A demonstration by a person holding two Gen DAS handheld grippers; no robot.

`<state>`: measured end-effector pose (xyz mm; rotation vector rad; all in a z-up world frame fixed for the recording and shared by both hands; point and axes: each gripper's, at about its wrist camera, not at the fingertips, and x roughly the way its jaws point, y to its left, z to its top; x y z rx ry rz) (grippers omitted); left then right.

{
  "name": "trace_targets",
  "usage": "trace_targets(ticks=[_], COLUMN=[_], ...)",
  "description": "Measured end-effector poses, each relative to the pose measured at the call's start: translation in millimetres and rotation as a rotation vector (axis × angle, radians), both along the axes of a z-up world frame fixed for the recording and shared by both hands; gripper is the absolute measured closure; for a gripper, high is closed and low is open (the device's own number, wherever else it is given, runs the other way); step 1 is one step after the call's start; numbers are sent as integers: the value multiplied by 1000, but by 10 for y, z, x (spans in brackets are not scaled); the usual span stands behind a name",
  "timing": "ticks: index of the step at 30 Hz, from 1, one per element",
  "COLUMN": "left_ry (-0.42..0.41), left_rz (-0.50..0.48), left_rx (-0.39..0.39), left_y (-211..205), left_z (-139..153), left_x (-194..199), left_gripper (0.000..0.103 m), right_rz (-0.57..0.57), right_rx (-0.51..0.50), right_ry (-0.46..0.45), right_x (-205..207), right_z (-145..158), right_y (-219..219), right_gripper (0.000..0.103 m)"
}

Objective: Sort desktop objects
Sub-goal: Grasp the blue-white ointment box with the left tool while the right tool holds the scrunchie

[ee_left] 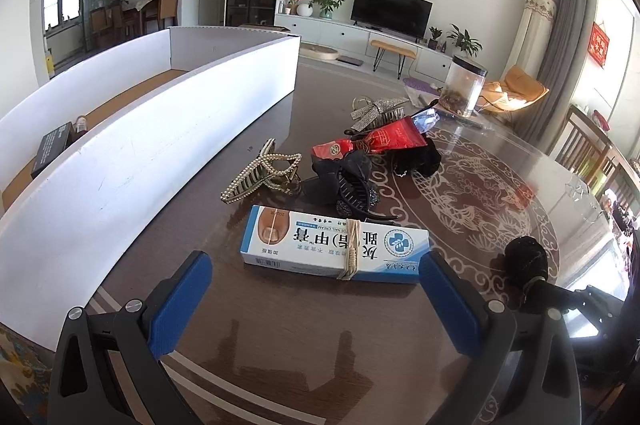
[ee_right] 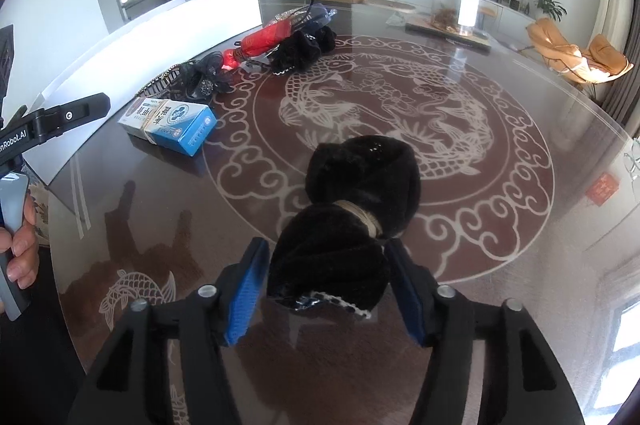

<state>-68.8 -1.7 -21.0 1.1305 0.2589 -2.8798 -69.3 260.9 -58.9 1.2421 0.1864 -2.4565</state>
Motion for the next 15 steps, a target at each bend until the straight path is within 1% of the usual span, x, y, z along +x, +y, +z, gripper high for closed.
trace_targets(ticks=[1,5,9,11,15], left_ry=[-1,-2,-11,-18,-31], left_rz=[-2,-6,-7,-11,-24], left_rx=[-5,-13,-6,-6,-19], left_y=[6,17,18,28,65], left_z=[-4,-5,-16,-31,-54], left_x=[1,7,-13,-21,-44], left_gripper=[0,0,0,0,0], right_rz=[-4,5,38,50,28], right_rx=[-2,15,62,65,61], right_ry=[2,0,24,24,11], right_x=[26,70,127,135,104], right_z=[-9,-63,-98,-109,-130], right_y=[10,-32,-172,-194,-153], right_gripper=[19,17,14,11,6])
